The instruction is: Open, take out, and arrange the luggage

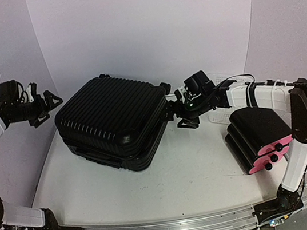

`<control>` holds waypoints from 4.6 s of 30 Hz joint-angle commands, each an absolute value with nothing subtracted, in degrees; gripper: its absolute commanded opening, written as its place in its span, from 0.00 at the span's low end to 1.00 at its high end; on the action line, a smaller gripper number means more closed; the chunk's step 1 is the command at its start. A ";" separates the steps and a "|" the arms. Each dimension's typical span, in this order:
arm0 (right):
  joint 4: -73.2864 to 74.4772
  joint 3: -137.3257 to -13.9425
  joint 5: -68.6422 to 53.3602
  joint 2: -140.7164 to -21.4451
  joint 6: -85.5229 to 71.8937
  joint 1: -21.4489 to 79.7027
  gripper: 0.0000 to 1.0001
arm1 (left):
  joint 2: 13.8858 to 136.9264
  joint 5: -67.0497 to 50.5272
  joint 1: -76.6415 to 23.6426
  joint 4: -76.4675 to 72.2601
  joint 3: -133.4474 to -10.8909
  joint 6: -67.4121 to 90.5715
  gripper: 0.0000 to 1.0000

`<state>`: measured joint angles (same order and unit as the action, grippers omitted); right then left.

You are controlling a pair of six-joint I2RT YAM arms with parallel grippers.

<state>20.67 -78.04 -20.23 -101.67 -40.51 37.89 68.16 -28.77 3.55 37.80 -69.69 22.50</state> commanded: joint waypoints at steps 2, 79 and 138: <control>19.48 -80.28 -17.84 -103.84 -49.18 34.61 0.86 | 78.75 -24.82 3.77 42.12 -83.29 17.01 0.99; -6.42 -110.94 -39.05 -128.70 -67.10 30.42 0.98 | 47.32 -47.37 3.28 11.53 -33.95 42.56 0.88; 14.18 -129.19 -25.35 -135.78 -43.12 27.47 0.95 | 107.12 -44.68 -2.15 -11.71 -97.78 64.72 0.44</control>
